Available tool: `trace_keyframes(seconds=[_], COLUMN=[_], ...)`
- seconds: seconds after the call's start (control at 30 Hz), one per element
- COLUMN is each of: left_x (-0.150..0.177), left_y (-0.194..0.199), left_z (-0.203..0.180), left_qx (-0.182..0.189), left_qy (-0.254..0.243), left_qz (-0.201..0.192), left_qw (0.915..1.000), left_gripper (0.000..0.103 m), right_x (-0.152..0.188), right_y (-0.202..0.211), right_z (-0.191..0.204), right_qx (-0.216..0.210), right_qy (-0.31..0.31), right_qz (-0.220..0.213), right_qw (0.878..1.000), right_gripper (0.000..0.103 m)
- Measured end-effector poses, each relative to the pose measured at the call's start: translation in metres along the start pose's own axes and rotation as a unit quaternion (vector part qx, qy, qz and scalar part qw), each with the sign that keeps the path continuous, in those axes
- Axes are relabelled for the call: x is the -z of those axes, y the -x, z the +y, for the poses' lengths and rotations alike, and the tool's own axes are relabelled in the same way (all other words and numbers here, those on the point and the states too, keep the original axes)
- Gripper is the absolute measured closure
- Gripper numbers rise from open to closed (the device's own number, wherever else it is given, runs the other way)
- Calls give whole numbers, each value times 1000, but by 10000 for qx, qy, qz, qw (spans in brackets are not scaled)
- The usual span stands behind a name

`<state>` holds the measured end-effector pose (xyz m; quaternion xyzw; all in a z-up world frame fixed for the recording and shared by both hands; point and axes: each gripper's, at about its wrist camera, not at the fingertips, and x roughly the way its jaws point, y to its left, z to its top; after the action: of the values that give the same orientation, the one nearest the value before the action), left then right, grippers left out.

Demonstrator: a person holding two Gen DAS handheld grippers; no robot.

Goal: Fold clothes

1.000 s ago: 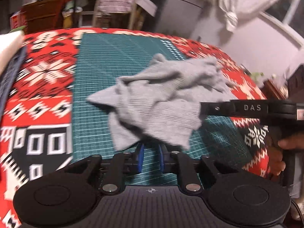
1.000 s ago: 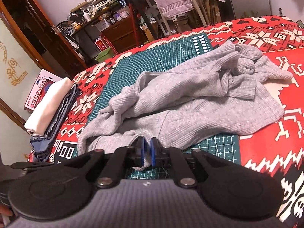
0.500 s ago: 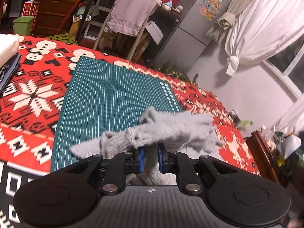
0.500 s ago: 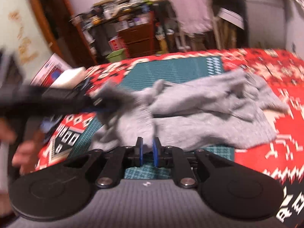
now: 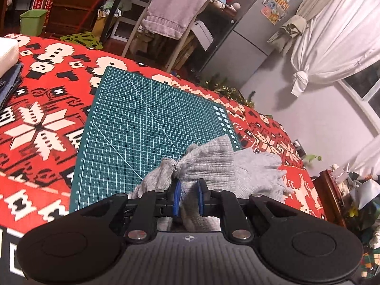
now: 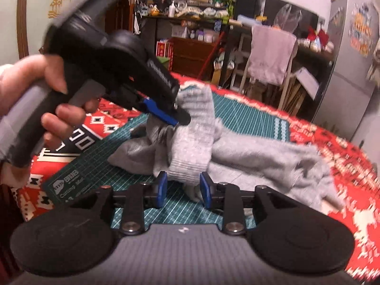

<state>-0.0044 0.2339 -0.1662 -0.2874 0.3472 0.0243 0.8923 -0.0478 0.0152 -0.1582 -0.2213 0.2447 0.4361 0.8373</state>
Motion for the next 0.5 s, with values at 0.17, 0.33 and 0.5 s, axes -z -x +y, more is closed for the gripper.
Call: trace_keyframes(seconds=[0.17,0.33,0.5], left_x=[-6,-12,-18], left_y=[-4,-2,-1], left_z=[3,10,18], left_qx=[78,130,182], left_qy=[-28,38,104], left_qz=[118,218,317], left_qw=[9999,9997,9993], left_gripper=[89,89,89], right_x=[-8,-5,1], right_y=[-1,-22,-44], right_z=[12,29,31], right_qx=[21,-2,47], right_qy=[1204,2542,2926], right_qz=[-28,269,340], right_qw=[9927,9668,9556], right_gripper=[70,62,66])
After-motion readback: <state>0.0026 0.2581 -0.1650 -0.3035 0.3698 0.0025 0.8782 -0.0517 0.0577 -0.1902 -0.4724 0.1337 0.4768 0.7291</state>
